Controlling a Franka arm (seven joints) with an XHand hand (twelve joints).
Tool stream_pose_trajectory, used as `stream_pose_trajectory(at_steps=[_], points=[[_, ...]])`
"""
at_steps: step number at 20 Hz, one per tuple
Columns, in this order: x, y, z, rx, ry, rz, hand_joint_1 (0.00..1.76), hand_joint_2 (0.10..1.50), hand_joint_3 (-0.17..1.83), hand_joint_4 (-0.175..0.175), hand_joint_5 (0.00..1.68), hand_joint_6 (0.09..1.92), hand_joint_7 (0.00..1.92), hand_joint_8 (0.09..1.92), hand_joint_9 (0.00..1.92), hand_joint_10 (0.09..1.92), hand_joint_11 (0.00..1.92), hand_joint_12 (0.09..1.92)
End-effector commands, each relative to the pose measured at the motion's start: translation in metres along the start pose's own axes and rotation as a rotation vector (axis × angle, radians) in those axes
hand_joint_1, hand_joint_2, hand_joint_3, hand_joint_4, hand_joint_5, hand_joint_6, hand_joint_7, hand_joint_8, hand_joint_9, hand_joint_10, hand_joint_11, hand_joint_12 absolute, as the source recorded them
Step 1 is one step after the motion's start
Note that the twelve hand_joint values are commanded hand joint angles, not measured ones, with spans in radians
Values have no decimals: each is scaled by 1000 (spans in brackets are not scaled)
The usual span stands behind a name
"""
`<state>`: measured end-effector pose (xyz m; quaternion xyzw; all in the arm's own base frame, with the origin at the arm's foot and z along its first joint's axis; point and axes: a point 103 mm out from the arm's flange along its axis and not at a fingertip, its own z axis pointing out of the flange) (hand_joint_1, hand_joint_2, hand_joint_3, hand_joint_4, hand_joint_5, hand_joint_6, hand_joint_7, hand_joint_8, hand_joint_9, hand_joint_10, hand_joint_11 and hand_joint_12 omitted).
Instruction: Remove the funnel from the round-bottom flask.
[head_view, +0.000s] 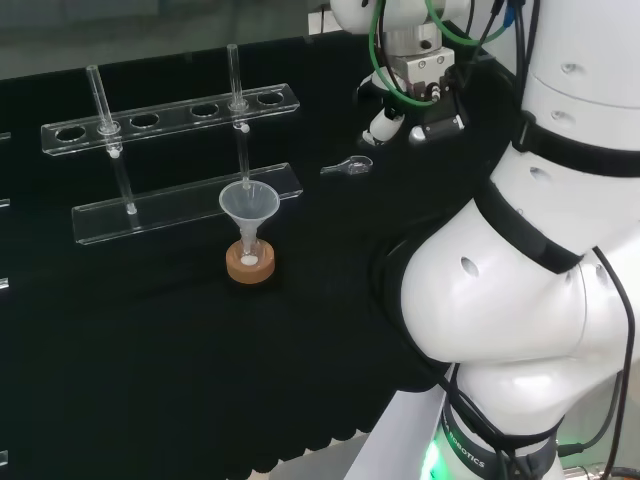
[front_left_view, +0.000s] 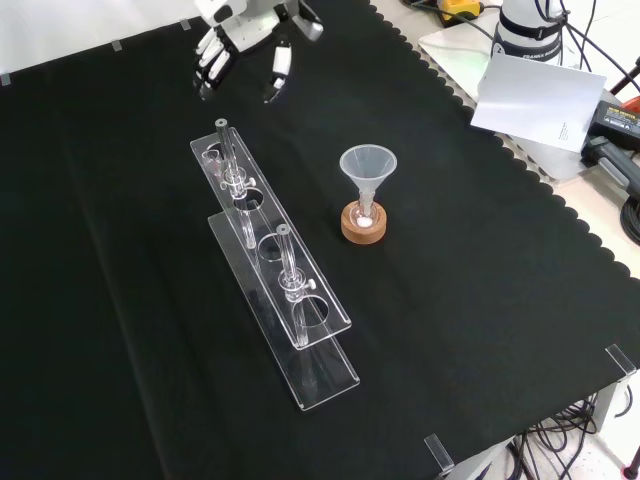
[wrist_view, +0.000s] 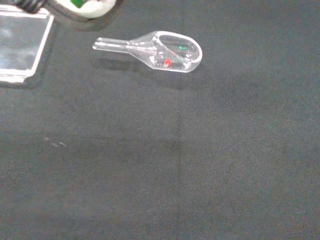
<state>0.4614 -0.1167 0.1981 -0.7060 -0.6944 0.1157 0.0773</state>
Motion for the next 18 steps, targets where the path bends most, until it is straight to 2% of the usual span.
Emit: stream_pose_trajectory(at_steps=[1,8,10,18], points=[[18,-44,-18,-29,-10,18,804,716,450,5,444,87,260,633,500,598,361,1323],[46,-79,-35,-34,-10,27,790,710,459,3,436,87,275,636,517,599,367,1324],[58,-90,-40,-21,8,22,750,701,461,-3,413,87,276,635,522,596,372,1340],[109,-123,-53,54,-5,-13,574,667,384,-28,300,87,164,660,425,637,300,1451]])
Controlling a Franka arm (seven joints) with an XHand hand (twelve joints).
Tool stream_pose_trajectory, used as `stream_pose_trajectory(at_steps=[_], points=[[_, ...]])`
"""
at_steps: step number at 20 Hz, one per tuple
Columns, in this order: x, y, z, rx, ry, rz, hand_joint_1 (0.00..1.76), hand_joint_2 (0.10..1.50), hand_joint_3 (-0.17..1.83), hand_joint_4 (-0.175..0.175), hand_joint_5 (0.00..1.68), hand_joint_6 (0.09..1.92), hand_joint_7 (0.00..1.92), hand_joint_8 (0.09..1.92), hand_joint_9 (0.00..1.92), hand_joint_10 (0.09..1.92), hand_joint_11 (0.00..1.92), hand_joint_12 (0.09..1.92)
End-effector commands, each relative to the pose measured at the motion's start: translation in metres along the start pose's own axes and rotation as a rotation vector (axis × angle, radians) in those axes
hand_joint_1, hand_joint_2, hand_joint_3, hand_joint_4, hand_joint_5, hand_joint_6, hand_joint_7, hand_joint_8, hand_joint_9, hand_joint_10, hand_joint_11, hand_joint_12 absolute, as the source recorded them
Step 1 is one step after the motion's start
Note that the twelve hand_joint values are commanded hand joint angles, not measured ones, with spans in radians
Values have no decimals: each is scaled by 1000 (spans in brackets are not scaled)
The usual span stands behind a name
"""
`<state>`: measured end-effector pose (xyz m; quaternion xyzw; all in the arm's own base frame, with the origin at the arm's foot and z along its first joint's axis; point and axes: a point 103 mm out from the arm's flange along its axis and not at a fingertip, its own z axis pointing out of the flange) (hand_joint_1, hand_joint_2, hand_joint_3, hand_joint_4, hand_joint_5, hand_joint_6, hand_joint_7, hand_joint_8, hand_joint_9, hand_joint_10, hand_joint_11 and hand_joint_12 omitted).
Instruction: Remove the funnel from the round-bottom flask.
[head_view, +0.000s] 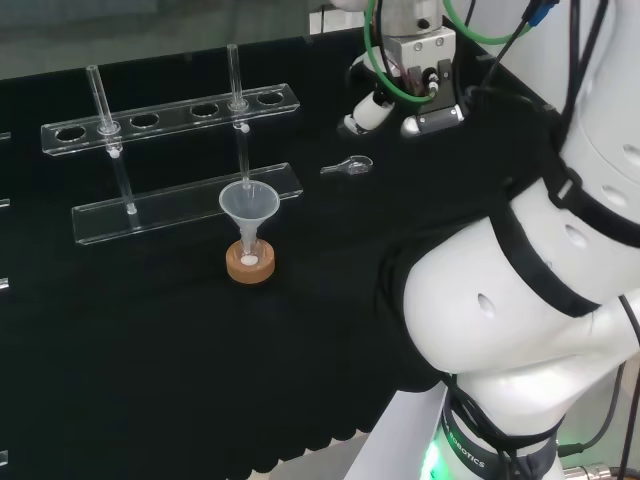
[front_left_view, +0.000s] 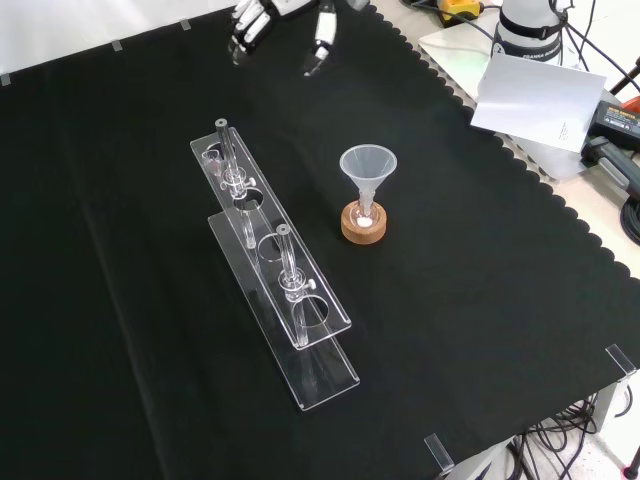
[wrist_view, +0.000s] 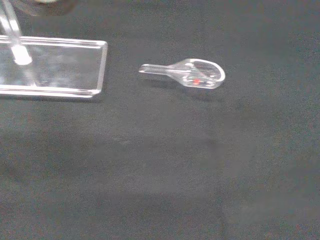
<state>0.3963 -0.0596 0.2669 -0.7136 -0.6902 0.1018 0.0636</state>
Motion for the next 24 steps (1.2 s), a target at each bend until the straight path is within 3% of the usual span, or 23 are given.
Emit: stream_pose_trajectory(at_steps=[1,4,7,11,18,24], points=[[64,-45,-4,100,-14,-37,561,669,365,-30,282,87,145,669,402,655,286,1464],[83,-54,-5,105,-20,-60,536,672,325,-32,245,87,101,683,337,693,258,1488],[102,-61,-4,157,-5,-84,494,672,285,-30,205,87,44,685,252,735,226,1515],[125,-68,-3,150,-18,-116,446,680,223,-26,138,87,2,592,142,789,175,1541],[156,-71,4,153,-59,-165,488,691,197,-24,129,87,0,568,121,810,165,1554],[168,-64,14,172,-102,-190,560,700,191,-21,130,87,0,560,119,813,175,1554]])
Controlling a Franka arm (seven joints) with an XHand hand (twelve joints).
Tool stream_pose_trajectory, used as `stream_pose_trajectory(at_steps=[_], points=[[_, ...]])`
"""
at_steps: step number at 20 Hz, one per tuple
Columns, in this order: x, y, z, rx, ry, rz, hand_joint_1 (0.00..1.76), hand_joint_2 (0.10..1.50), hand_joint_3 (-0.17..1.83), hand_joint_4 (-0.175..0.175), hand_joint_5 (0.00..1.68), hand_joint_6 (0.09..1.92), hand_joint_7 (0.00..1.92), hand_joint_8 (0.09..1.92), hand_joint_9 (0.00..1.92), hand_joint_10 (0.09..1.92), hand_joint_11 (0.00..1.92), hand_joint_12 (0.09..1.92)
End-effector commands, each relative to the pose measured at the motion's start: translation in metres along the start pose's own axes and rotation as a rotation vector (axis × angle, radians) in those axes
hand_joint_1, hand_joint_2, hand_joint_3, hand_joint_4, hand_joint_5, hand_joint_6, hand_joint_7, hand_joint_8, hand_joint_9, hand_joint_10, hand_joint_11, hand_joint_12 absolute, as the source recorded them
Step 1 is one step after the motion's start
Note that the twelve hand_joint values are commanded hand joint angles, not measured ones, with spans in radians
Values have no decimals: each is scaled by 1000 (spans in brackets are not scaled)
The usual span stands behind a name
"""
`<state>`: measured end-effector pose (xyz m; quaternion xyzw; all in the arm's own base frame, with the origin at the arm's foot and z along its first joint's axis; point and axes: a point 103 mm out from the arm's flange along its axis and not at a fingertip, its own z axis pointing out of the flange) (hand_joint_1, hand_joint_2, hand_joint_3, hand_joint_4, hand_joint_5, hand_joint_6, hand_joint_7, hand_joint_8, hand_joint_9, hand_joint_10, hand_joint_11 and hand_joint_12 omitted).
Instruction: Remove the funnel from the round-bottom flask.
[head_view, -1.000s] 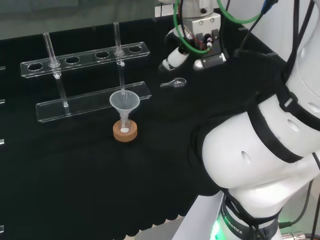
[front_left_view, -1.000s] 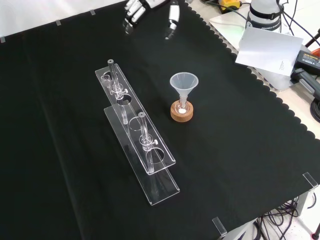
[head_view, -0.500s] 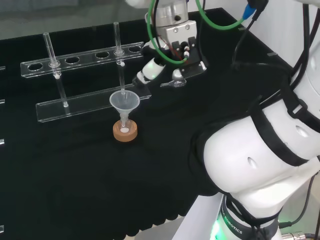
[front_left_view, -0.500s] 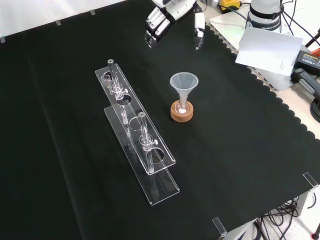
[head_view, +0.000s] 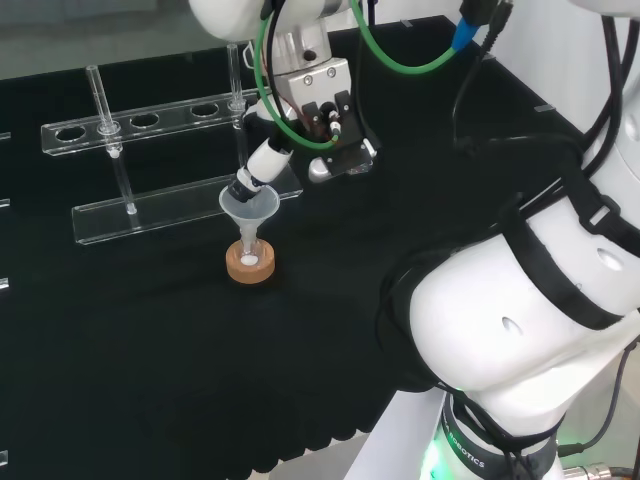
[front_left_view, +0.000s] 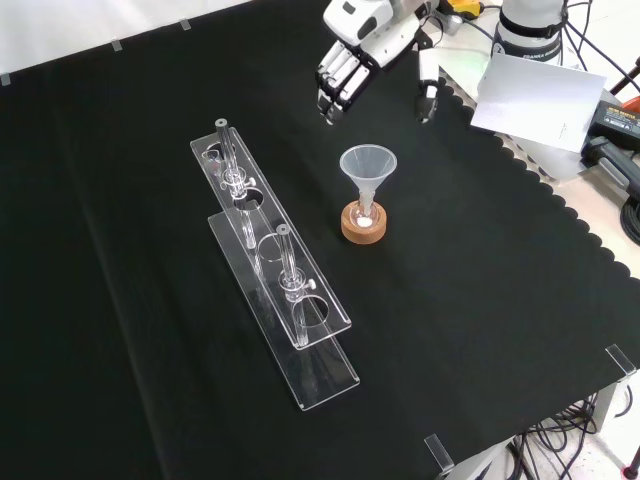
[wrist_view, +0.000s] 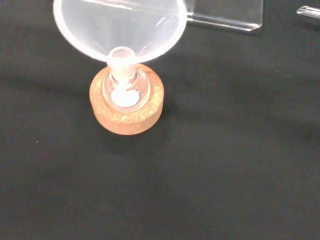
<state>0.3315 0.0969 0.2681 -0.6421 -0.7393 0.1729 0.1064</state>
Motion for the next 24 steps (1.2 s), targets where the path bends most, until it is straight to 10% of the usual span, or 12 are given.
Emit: stream_pose_trajectory(at_steps=[1,24], points=[[15,11,6,22,-47,-22,574,703,191,-21,130,87,0,552,118,813,176,1553],[26,48,35,97,-111,-76,665,683,173,-1,17,87,6,118,19,838,180,1563]])
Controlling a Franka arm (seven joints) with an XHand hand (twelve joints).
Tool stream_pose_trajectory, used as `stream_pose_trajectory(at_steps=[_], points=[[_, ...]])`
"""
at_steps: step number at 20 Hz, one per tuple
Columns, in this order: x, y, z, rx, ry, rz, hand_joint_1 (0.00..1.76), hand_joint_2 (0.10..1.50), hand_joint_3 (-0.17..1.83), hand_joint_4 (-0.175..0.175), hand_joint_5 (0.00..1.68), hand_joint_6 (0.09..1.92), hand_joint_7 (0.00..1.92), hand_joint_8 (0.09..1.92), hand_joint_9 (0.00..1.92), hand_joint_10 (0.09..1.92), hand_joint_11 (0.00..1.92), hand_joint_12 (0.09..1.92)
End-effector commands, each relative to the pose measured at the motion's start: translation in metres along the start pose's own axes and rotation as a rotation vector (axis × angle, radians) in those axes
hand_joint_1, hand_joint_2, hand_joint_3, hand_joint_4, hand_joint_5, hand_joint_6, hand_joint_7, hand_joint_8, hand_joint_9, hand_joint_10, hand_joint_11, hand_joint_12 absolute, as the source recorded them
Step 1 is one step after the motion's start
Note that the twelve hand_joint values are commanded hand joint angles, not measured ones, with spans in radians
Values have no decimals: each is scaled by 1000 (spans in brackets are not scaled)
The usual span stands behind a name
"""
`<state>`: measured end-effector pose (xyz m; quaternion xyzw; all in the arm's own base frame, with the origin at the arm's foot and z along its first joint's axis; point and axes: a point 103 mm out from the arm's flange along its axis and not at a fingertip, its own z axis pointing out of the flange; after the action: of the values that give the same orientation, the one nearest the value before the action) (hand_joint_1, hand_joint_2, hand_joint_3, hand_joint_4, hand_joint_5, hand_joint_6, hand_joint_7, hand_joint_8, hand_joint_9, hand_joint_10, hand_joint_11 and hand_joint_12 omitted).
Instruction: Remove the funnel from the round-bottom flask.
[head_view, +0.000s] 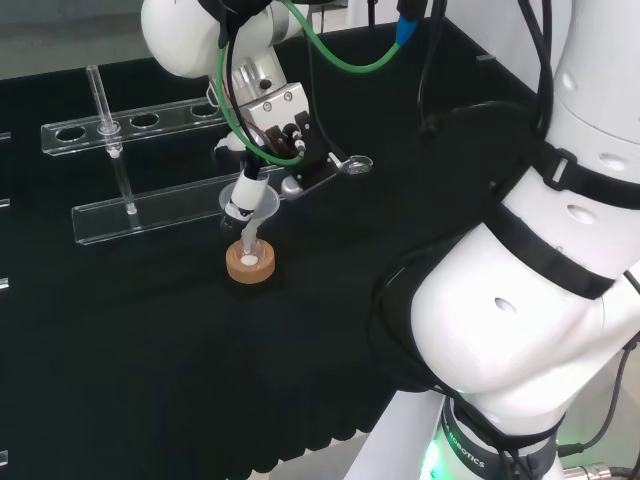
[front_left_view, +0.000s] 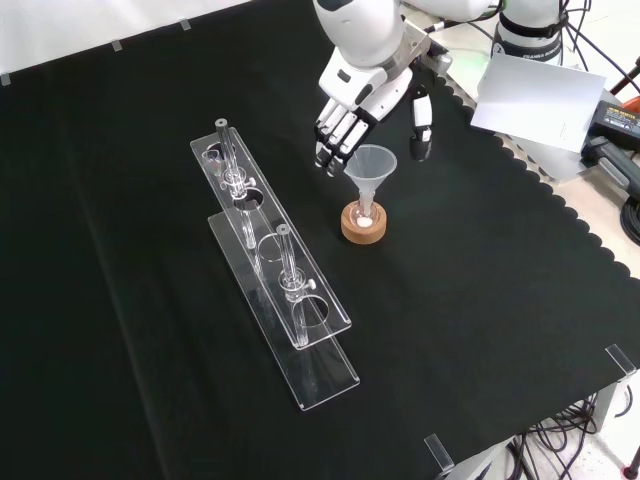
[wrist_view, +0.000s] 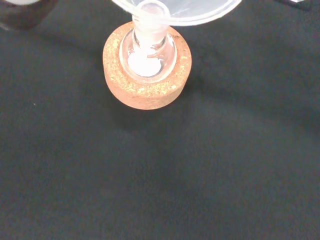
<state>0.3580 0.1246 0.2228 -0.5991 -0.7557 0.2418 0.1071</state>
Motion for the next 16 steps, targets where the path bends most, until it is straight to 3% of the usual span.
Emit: stream_pose_trajectory(at_steps=[1,7,16], points=[[1,4,8,-16,-8,-1,663,683,173,-2,22,87,11,123,22,842,183,1563],[-3,6,17,-44,0,34,661,680,182,-7,61,87,0,308,35,863,219,1544],[-6,13,27,-22,13,51,670,686,189,-9,79,87,0,379,56,867,235,1536]])
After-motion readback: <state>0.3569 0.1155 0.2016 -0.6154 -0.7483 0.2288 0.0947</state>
